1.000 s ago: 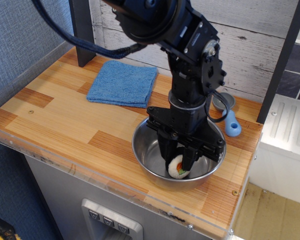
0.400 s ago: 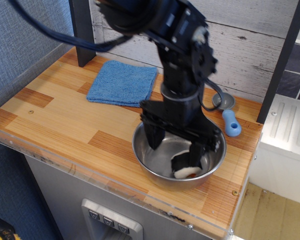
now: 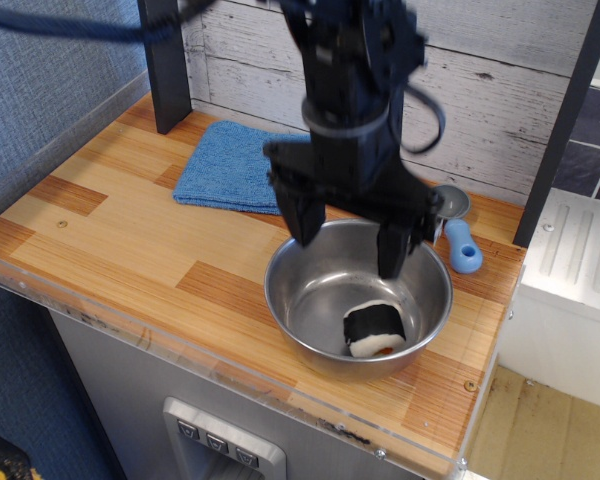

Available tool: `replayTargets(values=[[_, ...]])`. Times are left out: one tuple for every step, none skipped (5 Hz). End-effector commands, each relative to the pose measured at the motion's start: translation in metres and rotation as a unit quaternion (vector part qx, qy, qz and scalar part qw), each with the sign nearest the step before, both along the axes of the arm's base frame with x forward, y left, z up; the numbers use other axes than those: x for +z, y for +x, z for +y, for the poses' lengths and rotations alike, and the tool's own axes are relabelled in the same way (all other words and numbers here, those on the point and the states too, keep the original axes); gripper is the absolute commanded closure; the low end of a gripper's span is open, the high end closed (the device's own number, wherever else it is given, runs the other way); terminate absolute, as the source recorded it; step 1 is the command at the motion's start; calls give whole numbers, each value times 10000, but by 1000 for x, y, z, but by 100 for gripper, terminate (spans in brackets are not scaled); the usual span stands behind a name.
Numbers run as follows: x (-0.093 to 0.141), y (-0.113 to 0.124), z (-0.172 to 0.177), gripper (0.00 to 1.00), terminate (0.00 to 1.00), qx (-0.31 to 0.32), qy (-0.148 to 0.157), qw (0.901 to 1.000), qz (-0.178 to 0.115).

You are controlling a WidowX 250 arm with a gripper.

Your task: Put the sushi roll into the pot.

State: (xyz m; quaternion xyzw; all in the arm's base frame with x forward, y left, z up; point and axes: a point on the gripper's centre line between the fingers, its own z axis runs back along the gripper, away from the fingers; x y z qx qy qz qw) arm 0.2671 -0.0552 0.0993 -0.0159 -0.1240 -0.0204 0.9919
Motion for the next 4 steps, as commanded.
replayTargets(values=[[76, -15, 15, 0, 0, 251, -142, 9962, -824], [87, -18, 15, 0, 0, 340, -228, 9945, -968], [87, -18, 15, 0, 0, 340, -228, 9945, -968], [87, -18, 15, 0, 100, 340, -228, 9945, -968]])
